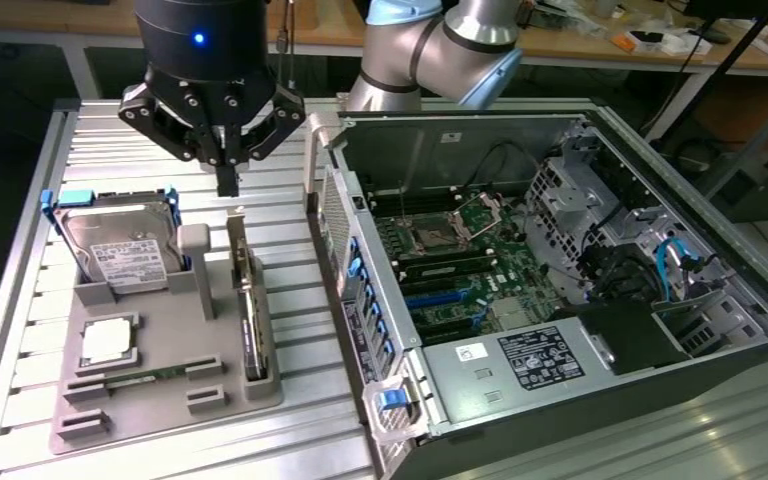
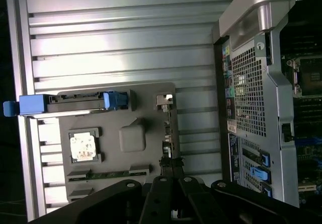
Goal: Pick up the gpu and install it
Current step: 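Pick up the gpu and move the gpu toward the slot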
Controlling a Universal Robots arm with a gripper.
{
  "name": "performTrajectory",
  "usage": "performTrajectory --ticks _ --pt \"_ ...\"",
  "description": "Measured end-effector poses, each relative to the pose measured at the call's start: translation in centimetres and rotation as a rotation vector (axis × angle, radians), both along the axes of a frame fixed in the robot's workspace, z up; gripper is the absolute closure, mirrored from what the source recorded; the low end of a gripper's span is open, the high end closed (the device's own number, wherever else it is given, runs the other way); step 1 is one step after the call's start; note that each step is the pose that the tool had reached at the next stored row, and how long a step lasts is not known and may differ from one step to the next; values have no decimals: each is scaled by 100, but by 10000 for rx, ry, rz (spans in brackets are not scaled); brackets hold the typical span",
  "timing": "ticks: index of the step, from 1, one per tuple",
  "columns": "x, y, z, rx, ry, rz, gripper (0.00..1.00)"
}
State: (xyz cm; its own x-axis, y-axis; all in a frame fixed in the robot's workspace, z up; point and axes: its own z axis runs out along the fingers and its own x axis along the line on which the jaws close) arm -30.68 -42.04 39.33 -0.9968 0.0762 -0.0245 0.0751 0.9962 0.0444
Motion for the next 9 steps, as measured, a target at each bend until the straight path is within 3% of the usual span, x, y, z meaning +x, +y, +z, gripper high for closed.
performTrajectory --ticks 9 --pt "0 0 0 0 0 0 89"
